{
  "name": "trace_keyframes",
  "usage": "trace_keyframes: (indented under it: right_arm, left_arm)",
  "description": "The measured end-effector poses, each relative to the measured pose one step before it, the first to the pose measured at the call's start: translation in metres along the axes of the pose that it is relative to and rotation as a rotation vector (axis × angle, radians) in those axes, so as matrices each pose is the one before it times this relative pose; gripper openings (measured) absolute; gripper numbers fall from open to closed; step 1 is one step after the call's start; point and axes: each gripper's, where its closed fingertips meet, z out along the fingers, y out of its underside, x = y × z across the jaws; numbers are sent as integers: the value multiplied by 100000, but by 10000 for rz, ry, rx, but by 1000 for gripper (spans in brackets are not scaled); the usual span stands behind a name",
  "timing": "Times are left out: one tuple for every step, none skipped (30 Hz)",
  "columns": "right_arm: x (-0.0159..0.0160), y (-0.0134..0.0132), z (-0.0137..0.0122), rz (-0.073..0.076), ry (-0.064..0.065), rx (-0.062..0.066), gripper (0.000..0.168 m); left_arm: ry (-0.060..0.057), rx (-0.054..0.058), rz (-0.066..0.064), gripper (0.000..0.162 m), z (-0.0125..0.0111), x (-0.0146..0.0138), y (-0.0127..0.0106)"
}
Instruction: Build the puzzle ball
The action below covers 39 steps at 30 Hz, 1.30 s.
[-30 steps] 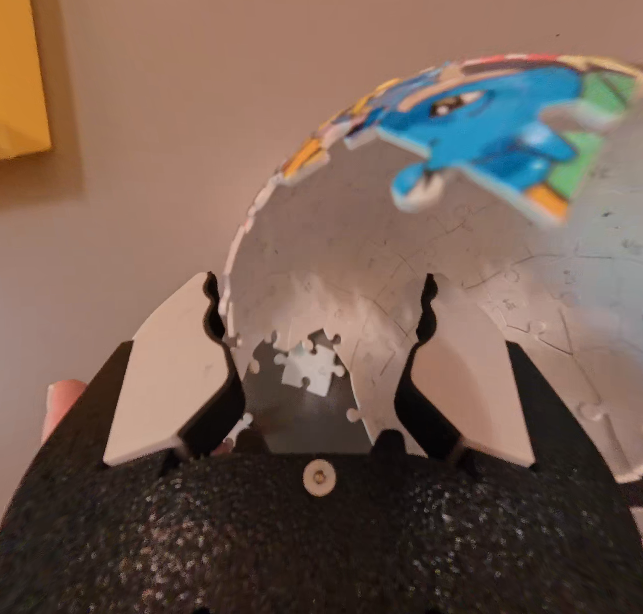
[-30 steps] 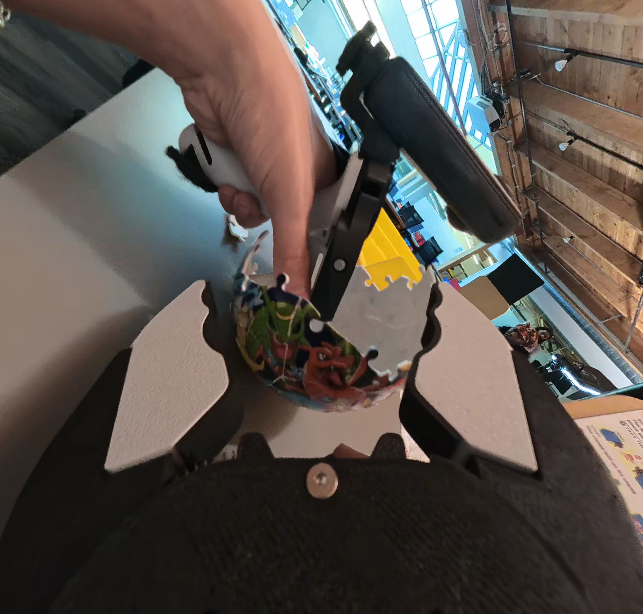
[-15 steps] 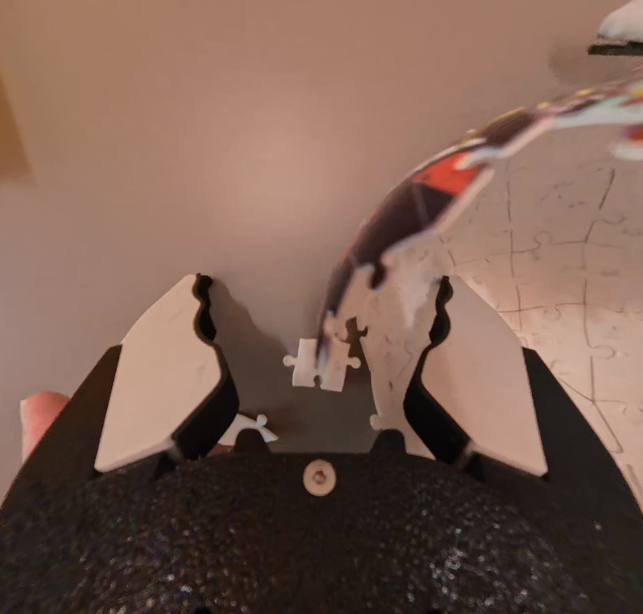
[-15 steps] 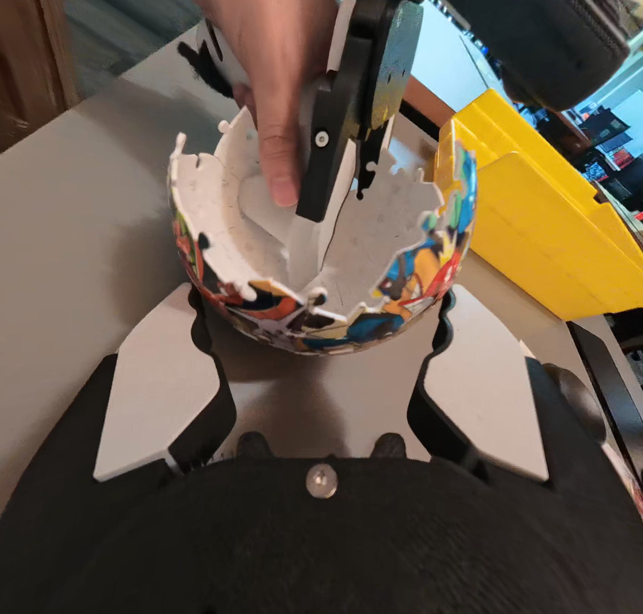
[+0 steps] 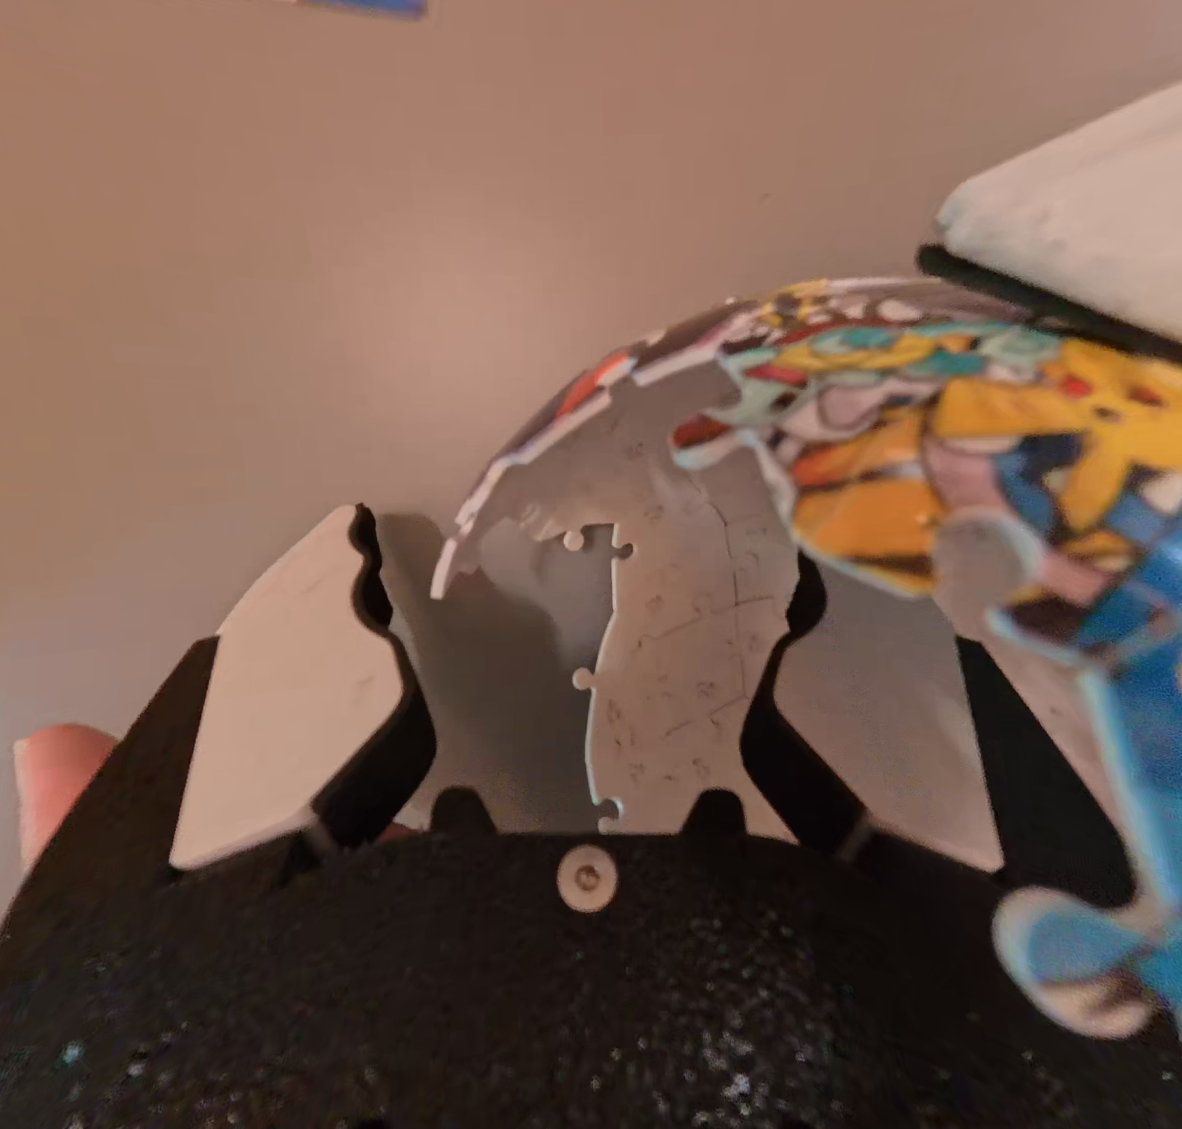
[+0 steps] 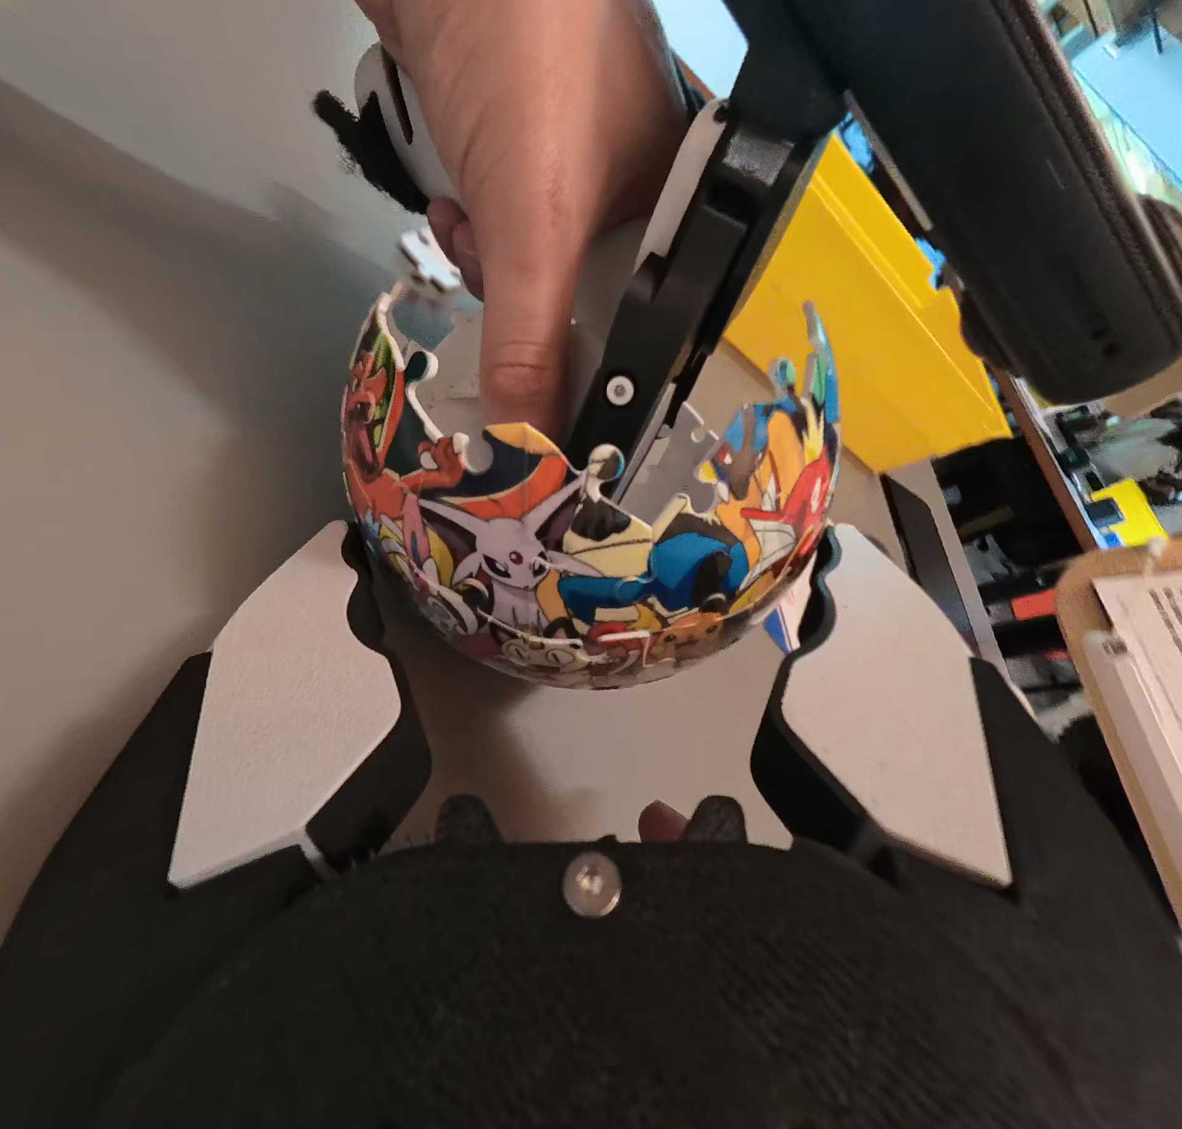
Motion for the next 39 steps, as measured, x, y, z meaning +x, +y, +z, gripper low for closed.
trace_keyframes:
  right_arm:
    - [191,718,-1027,73,96,-215,128]
    - [191,810,-1102,95,74,-243,128]
    - [198,844,-1190,73,70,-236,128]
    - [118,813,-1264,67,40,-195,128]
    - [65,765,-1254,107,30,-149,128]
    - [5,742,-1216,132,22,-112,128]
    - [-96,603,-1143,61,5,-16,128]
    - [-87,511,-1029,19,53,42,128]
    - [24,560,-813,121,121,-4,128]
    - [110,570,-592,182,161,-6,127]
    - [75,456,-405,136,173,92,127]
    - [-10,255,-266,52,172,187,128]
    - [-80,110,-148,-19,175,223,128]
    - [-78,27,-129,-64,155,206,129]
    - [-126,51,-69,-38,82,149,131]
    - [-60,73,-35,20,55,122,132]
    - [-39,229,-67,18,-14,8,133]
    - [-86,408,-95,42,-118,-108,133]
    - [-55,482,-156,37,-120,-161,136]
    - [207,379,-291,44,22,-98,134]
    - [377,651,-347,-3,93,-267,132]
    - [459,640,-307,25,134,-255,130]
    - [297,412,-184,87,41,-110,130]
    - [-40,95,24,151,-130,19,130]
    - [-448,-180,230,88,-340,69,125]
    - [-666,-389,319,-85,-457,140,117]
    - [-209,-388,380,-63,-173,137,120]
    - [-12,-279,349,-1,-83,87,125]
    - [-25,-166,324,21,-105,32,128]
    - [54,-126,316,25,-35,-15,131]
    - [36,-150,311,31,9,-12,133]
    - [3,-175,238,67,37,2,136]
    - [20,-247,237,154,114,39,137]
    - [-37,-476,194,180,118,187,139]
    - [4,-548,155,36,171,233,140]
    - [257,-545,152,-73,380,232,142]
    - [93,-635,204,-120,293,315,144]
    - [-125,-478,258,-271,129,275,145]
    - [-145,-375,176,-348,77,199,146]
  left_arm:
    - [158,-2,207,122,422,1013,-883]
    - [212,19,174,123,488,1134,-938]
    - [273,48,158,123,533,1277,-966]
    - [289,47,190,125,548,1374,-948]
    - [270,6,245,125,551,1357,-810]
    - [183,-38,244,125,533,1210,-660]
    - [82,-24,184,126,472,952,-566]
    - [-39,-37,162,130,410,633,-399]
    - [-145,-53,156,132,308,319,-241]
    - [-160,-68,86,133,183,115,-84]
    - [-139,-65,-13,133,105,0,2]
    - [-98,-19,-51,133,38,-13,12]
    - [-72,19,-67,133,31,-7,14]
    - [-61,21,-62,133,6,-5,24]
    - [-75,6,-60,134,4,-36,46]
    - [-82,-15,-81,134,9,-69,49]
    - [-52,-50,-65,136,27,-22,70]
    - [-24,-57,-18,140,39,22,64]
    - [-27,-50,-19,141,38,-20,41]
    - [-27,-39,-57,142,-2,-63,36]
    - [-11,-47,-72,142,19,-71,33]
    - [-2,-51,-51,143,25,-45,43]
    - [1,-38,-18,144,24,-24,24]
    - [4,-18,7,144,7,-8,-1]
    - [12,-10,18,144,6,-6,6]
    - [26,-2,39,145,20,6,1]
    - [29,0,49,146,-4,-17,9]
    - [13,-13,42,146,0,-24,20]
    - [16,-22,17,146,-12,-11,18]
    - [15,-20,-2,146,-17,-8,2]
    - [20,-4,-5,146,-9,-10,-9]
    - [25,6,8,146,-2,-13,-23]
    - [26,0,5,146,-3,-29,-25]
    - [24,-5,-18,146,-13,-35,-32]
    - [30,-26,6,146,-19,-15,0]
    - [8,-42,51,146,-1,-6,35]
    - [13,-42,45,146,-4,14,43]
    - [48,-27,-3,146,-39,15,-5]
    - [38,-31,12,146,-36,-8,13]
